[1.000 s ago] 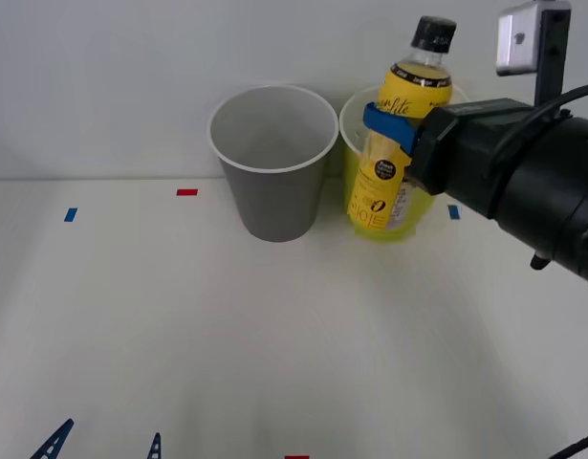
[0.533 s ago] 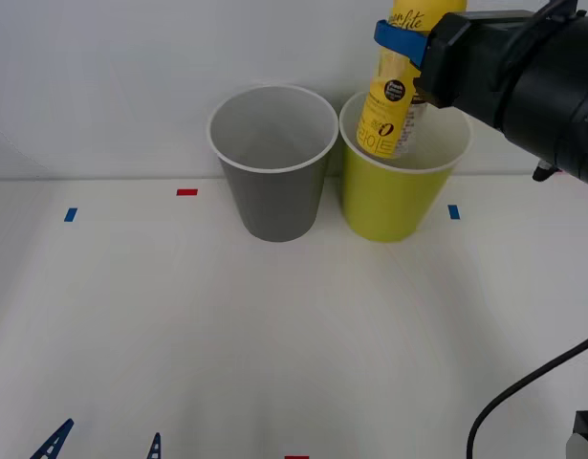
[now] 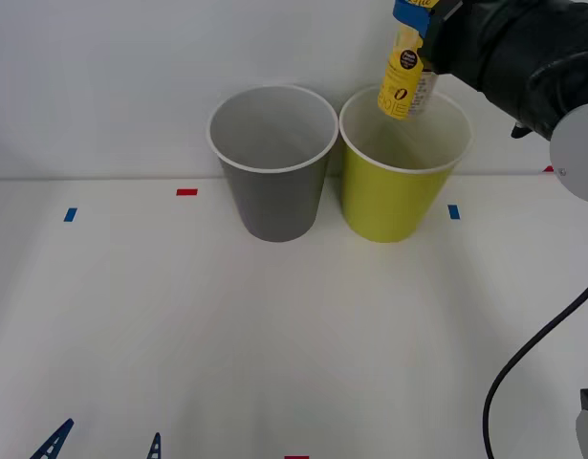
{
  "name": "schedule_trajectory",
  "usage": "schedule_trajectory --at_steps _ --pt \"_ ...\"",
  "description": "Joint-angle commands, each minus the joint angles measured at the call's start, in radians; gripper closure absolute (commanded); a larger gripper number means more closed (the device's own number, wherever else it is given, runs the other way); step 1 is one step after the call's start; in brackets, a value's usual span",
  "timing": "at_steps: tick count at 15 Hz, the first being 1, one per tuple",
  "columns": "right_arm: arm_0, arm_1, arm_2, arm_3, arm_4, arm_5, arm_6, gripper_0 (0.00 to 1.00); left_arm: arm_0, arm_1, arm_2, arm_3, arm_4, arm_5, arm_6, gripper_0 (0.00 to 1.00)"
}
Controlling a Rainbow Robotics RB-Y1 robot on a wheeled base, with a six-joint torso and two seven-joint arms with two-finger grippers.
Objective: Put cans in the gray bin and PET bottles in the light green bin.
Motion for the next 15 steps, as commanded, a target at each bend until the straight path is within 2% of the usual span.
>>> schedule_trajectory --at_steps 1,2,4,15 --pt "-0.008 0.000 0.058 0.118 0.074 -0.134 -0.008 1.00 0.000 0.000 0.000 0.000 0.000 0.000 0.000 0.00" --pt "-0.008 -0.001 0.068 0.157 0.085 -0.183 -0.013 1.00 0.000 0.000 0.000 0.000 0.000 0.000 0.000 0.00" --pt "-0.008 -0.001 0.071 0.182 0.083 -0.211 -0.007 1.00 0.000 0.000 0.000 0.000 0.000 0.000 0.000 0.00" --pt "-0.007 -0.001 0.070 0.183 0.126 -0.209 0.005 1.00 0.000 0.000 0.000 0.000 0.000 0.000 0.000 0.00"
